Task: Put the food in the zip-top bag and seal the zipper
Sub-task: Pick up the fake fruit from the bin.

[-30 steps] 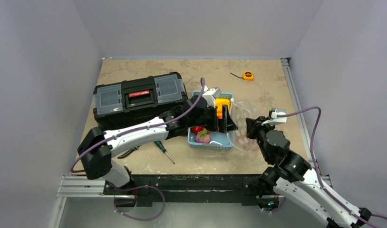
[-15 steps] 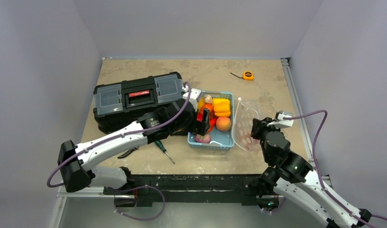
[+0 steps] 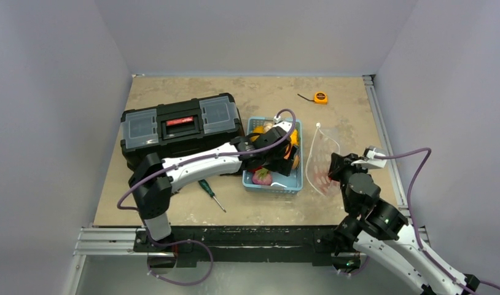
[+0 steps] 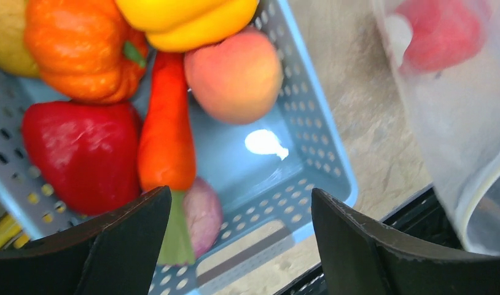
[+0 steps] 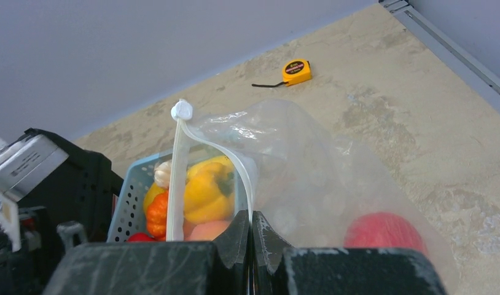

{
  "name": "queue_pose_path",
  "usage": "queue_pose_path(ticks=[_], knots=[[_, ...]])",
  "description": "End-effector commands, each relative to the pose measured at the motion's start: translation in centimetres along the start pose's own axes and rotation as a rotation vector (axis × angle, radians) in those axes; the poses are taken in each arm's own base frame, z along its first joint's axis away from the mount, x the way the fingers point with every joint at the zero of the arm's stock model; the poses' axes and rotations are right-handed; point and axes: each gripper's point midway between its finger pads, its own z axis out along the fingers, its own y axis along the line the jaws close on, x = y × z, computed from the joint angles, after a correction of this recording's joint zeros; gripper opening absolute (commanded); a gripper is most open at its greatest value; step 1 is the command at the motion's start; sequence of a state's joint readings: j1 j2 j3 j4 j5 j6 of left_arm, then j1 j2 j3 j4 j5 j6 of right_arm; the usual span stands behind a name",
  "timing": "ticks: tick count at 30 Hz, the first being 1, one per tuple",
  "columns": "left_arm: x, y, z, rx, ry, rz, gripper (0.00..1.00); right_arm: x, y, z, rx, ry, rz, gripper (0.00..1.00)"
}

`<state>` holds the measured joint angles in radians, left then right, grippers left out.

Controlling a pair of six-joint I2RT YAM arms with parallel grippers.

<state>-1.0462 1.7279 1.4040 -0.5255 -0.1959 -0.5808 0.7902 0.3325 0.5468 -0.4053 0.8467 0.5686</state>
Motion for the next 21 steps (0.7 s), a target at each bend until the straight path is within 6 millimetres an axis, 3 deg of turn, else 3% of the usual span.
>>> queue_pose_path(ticks=[1,6,11,16,19,21], knots=[[-5.0,-3.0,0.6,0.073,-0.083,-0.191,0.85,-0.3,-0.1,0.0,0.004,-0.017,0.022,0.0],[-5.8,-1.8,3.2,-0.011,-0.08,-0.357,0.9,-0.2,0.1,0.0,-0.004,-0.014,0.016,0.0],[-5.7,-0.4,5.5,-0.125,-0.082,-0.366,0.92,-0.3,0.2,-0.1,-0.013,-0.016,0.02,0.0],[-4.8,-0.3,7.6,-0.148,-0.058,-0.357,0.94,-0.3,0.2,-0.1,-0.017,-0.015,0.017,0.0],[-3.5,0.0,9.1,-0.167,-0.021,-0.351,0.91,-0.2,0.3,0.0,-0.018,-0.013,0.014,0.0],[-2.8,0.3,9.8,-0.181,-0.008,-0.338,0.84,-0.2,0.3,0.0,-0.02,-0.011,0.012,0.0]])
